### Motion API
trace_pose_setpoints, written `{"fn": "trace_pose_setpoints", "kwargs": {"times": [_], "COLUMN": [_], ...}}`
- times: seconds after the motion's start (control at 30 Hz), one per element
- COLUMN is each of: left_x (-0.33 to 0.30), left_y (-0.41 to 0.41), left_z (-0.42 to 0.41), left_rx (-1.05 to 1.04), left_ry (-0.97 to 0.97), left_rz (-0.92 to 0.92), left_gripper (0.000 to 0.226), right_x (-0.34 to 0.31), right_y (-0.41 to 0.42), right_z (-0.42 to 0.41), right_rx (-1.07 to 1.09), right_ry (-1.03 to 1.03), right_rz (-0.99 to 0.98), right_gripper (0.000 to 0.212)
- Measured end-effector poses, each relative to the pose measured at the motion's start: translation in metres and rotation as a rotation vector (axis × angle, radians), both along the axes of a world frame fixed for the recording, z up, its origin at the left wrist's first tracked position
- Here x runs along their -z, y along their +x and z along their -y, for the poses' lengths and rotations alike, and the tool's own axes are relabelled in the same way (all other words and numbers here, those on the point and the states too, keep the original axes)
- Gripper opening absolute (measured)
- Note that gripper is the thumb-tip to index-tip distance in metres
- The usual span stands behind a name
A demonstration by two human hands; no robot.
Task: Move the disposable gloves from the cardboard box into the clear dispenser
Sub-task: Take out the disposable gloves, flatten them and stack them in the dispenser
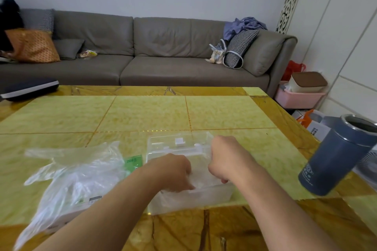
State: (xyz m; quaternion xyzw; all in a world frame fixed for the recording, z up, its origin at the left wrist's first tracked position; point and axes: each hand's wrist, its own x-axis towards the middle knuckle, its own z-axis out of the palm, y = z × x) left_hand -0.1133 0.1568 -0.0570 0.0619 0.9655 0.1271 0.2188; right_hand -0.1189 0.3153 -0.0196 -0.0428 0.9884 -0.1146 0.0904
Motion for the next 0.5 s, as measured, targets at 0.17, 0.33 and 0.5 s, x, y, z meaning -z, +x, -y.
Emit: {"fn": "trace_pose_setpoints", "kwargs": {"times": [0.17, 0.33, 0.5], "left_x": [0.002, 0.000, -0.002], "left_y": [0.000, 0.004, 0.008], "left_z": [-0.003, -0.005, -0.001], "left_rx": [0.041, 0.117, 0.128], "left_ry": [-0.081, -0.097, -0.101], "left_rz": [-0.047, -0.111, -0.088], "left_gripper": [0.032, 0.029, 0.046], "right_x": [-0.017, 0.001, 0.018], "right_y": [0.008, 0.009, 0.002], "right_z": [0.008, 0.025, 0.027], "right_rx": [-0.059, -0.059, -0.139], "right_ry": [-0.001, -0.359, 0.006], "right_rz": [-0.320, 0.077, 0.264], "right_gripper": [0.016, 0.028, 0.017]}}
